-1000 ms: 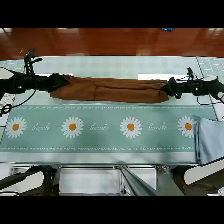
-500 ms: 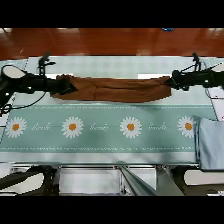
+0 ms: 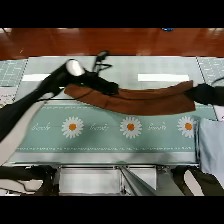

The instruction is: Fold the shirts.

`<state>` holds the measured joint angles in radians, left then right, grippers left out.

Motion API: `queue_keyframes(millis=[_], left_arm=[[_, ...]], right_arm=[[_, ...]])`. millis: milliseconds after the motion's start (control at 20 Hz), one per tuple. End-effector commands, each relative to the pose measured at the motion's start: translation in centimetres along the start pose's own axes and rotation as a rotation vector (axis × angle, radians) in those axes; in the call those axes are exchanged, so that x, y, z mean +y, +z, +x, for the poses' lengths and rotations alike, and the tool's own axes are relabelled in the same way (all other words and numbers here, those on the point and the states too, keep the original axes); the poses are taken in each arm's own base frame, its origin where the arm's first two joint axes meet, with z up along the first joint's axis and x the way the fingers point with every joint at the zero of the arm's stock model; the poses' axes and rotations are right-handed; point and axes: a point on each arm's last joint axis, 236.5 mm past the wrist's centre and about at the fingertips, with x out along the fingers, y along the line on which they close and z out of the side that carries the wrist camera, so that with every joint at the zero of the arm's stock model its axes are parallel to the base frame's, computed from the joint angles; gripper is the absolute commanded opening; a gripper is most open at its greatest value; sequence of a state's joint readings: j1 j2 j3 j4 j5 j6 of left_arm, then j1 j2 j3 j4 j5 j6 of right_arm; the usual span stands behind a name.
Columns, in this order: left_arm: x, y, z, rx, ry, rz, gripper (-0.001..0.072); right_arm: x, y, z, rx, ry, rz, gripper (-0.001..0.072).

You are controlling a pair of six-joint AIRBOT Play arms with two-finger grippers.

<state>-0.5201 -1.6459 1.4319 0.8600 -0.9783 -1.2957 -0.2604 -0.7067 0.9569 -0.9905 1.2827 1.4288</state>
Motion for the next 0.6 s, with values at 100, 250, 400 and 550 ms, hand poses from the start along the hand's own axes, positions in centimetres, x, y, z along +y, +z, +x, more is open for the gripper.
queue_keyframes(millis=[100, 250, 400, 550], left_arm=[[-6.1, -4.6, 9.0, 0.263, -0.048, 0.05, 0.0024], [-11.2, -7.4, 12.0, 0.314, -0.18, 0.008, 0.0025], [-12.5, -8.5, 12.8, 0.32, -0.199, 0.075, 0.0025], [-9.9, -7.0, 10.4, 0.337, -0.198, 0.046, 0.0025]], right_arm=[[3.4, -2.9, -5.6, -0.109, 0.011, 0.0, 0.0019], [3.6, -3.1, -5.9, -0.118, 0.011, -0.007, 0.0019], [3.4, -3.0, -5.8, -0.118, 0.007, -0.007, 0.0019], [3.2, -2.2, -5.4, -0.127, 0.007, 0.005, 0.0019]])
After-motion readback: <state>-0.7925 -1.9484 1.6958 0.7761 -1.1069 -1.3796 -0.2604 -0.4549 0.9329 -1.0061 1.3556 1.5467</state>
